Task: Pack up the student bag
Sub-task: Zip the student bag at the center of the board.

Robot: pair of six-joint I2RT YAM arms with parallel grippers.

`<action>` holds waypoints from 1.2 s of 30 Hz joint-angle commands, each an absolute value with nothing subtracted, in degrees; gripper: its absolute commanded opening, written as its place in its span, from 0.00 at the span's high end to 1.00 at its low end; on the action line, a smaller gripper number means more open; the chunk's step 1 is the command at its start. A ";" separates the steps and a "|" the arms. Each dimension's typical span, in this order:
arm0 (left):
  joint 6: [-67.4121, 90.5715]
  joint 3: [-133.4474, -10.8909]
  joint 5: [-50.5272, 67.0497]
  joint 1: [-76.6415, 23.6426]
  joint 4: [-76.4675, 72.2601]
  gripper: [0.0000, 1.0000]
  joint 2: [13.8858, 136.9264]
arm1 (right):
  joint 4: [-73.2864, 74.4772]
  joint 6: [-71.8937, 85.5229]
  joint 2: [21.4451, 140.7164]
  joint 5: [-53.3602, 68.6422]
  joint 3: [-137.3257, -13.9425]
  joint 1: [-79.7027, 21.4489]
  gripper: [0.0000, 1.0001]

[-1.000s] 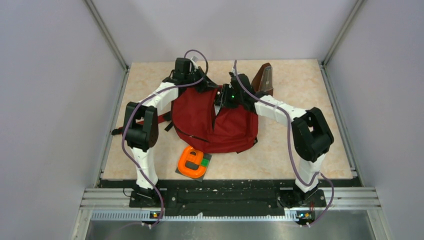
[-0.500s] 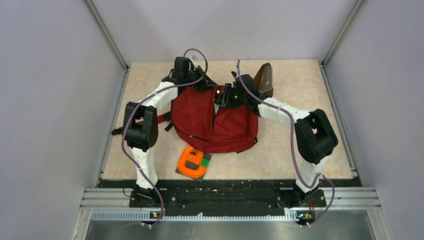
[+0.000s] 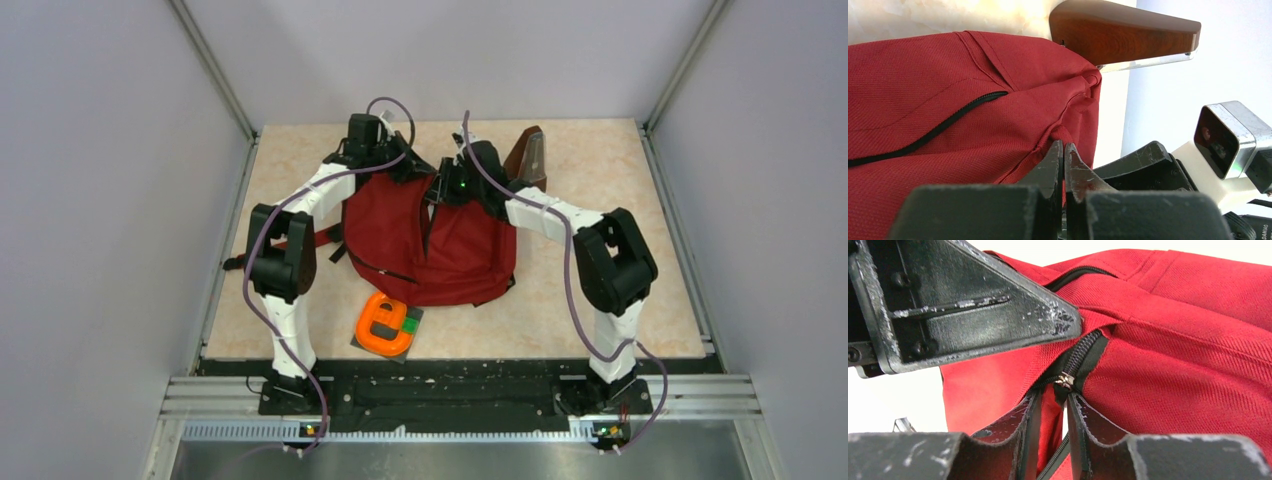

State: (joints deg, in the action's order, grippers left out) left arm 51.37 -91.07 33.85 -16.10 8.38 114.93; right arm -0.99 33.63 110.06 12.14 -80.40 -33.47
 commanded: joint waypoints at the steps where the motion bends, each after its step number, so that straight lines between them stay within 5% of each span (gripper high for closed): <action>1: 52.12 -93.98 34.68 -15.47 4.44 1.00 114.54 | -3.95 32.92 111.96 12.30 -84.65 -32.87 0.75; 6: 52.14 -93.70 34.59 -15.50 4.39 1.00 114.56 | -3.89 32.99 113.71 11.96 -86.28 -32.87 0.76; 11: 51.72 -93.60 34.09 -15.40 3.96 1.00 114.85 | -3.91 32.63 113.68 13.44 -86.70 -32.87 1.00; 36: 53.35 -93.92 30.93 -12.07 -9.17 1.00 117.10 | 12.46 34.99 104.58 42.06 -75.91 -32.87 1.00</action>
State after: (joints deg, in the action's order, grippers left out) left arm 52.69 -91.07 33.56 -14.46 2.11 117.19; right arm 6.94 36.18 110.04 34.68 -77.32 -32.47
